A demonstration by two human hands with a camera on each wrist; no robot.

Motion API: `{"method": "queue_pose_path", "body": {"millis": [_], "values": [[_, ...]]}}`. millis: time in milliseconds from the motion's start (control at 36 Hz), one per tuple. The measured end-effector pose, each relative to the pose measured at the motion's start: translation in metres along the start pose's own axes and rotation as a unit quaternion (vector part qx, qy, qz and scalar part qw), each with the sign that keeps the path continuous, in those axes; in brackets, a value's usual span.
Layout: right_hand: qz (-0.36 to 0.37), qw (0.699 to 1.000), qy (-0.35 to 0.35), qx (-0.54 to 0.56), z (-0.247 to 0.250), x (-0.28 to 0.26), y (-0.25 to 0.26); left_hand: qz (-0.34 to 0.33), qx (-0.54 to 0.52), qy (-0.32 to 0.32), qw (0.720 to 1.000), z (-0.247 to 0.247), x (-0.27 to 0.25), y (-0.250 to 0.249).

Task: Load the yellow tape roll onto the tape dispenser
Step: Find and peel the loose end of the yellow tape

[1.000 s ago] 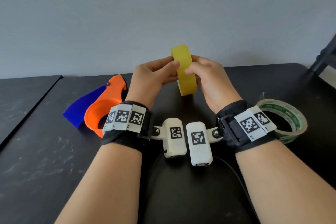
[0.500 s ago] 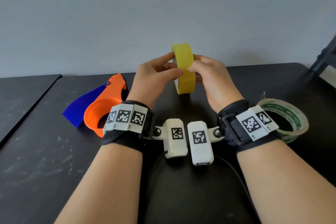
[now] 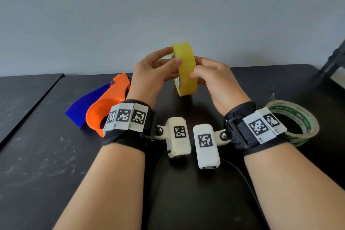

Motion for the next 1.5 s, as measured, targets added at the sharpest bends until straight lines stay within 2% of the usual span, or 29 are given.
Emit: {"method": "queue_pose_path", "body": {"millis": [278, 500, 861, 1000, 1222, 1500], "values": [[-0.030, 0.998, -0.023, 0.048, 0.0062, 0.0071, -0.0086, 0.024, 0.076, 0.083, 0.993, -0.0078, -0.0026, 0.0013], [-0.024, 0.999, 0.004, 0.027, 0.0030, 0.0066, -0.0055, 0.016, 0.042, 0.044, 0.998, -0.0096, -0.0040, 0.0000], [-0.025, 1.000, 0.012, 0.003, 0.0025, 0.0034, -0.0038, 0.009, -0.021, -0.019, 1.000, -0.0015, 0.0019, 0.0020], [-0.029, 1.000, -0.005, 0.001, 0.0034, 0.0034, -0.0041, 0.004, 0.001, 0.006, 1.000, -0.0039, 0.0009, 0.0018], [-0.048, 0.998, -0.035, 0.012, 0.0027, 0.0081, -0.0068, 0.027, 0.063, 0.080, 0.994, -0.0070, -0.0005, 0.0051], [-0.041, 0.999, -0.022, 0.013, 0.0029, 0.0105, -0.0065, 0.026, 0.038, 0.055, 0.997, -0.0091, -0.0011, 0.0038]]}}
Point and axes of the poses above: each hand's wrist, its own x-axis towards the middle knuckle, its own z-axis out of the back of the hand, y = z × x, the point moved 3 cm from there along x, towards the middle knuckle, and after that the axes turned 5 degrees about -x, right-handed, at the moved point
